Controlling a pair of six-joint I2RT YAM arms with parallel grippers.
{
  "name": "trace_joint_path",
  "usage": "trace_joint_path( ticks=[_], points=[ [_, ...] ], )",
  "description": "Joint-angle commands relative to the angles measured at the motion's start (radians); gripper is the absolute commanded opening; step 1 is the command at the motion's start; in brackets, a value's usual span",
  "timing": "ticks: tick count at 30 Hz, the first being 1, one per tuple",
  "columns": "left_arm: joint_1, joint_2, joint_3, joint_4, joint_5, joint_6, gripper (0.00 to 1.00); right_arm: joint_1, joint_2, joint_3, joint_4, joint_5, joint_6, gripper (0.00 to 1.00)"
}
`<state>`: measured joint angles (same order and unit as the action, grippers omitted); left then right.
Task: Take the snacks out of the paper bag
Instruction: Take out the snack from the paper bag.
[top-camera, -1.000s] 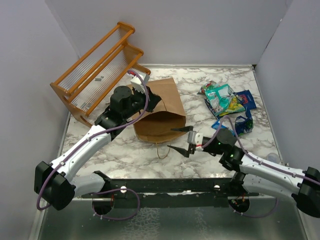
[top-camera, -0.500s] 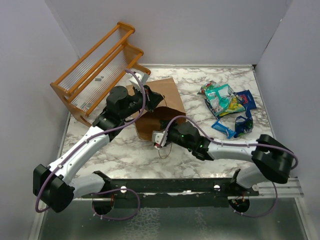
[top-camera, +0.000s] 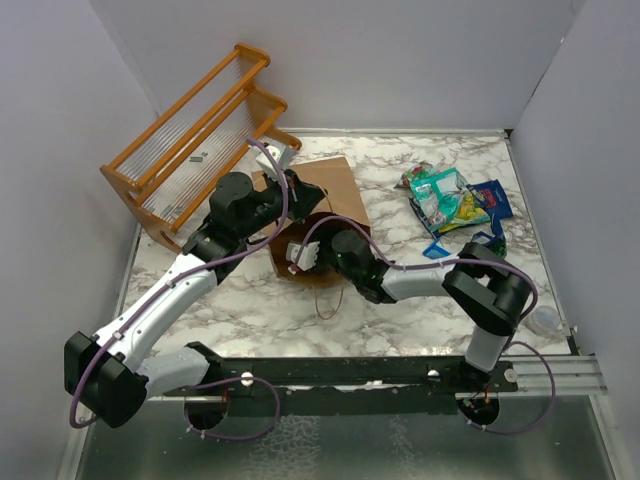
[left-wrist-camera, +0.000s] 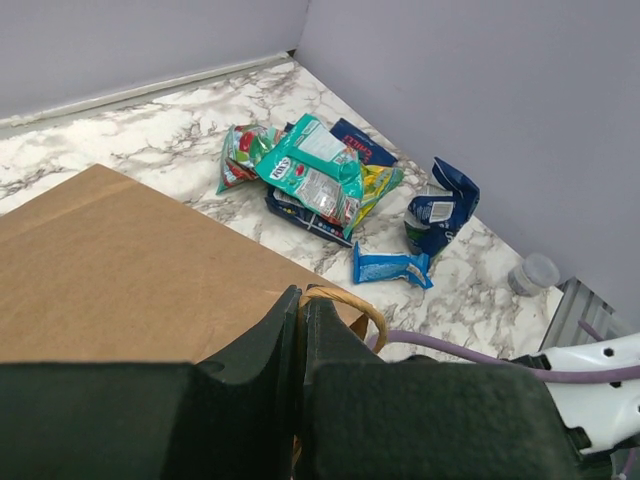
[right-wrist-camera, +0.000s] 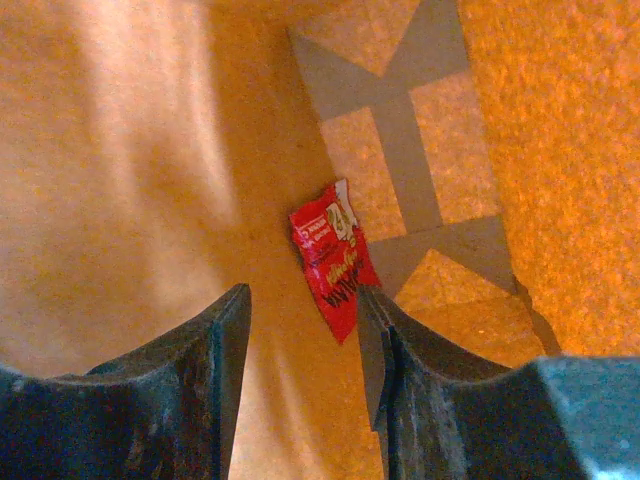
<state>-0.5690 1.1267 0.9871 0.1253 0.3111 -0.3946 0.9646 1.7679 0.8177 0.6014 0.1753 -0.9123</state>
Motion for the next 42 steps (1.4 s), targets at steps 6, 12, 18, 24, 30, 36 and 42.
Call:
trace_joint_path(
  ticks=[6,12,18,24,30,36,42],
  points=[
    [0.008,-0.046,0.011,0.030,0.026,0.011,0.00,-0.078,0.093,0.076,0.033,-0.045,0.079,0.48],
    [0.010,-0.045,0.008,0.041,0.042,0.003,0.00,-0.084,0.152,0.159,-0.049,-0.065,0.079,0.55],
    [0.011,-0.044,0.004,0.049,0.053,-0.002,0.00,-0.084,0.199,0.243,-0.135,-0.053,0.080,0.57],
    [0.011,-0.041,0.003,0.058,0.067,-0.012,0.00,-0.084,0.227,0.311,-0.203,-0.039,0.108,0.59],
    [0.010,-0.039,-0.002,0.063,0.070,-0.015,0.00,-0.084,0.264,0.361,-0.251,-0.004,0.152,0.59],
    [0.010,-0.033,-0.002,0.068,0.083,-0.023,0.00,-0.084,0.316,0.373,-0.234,0.021,0.160,0.63],
    [0.010,-0.024,-0.002,0.072,0.092,-0.029,0.00,-0.086,0.407,0.429,-0.154,0.074,0.151,0.64]
  ],
)
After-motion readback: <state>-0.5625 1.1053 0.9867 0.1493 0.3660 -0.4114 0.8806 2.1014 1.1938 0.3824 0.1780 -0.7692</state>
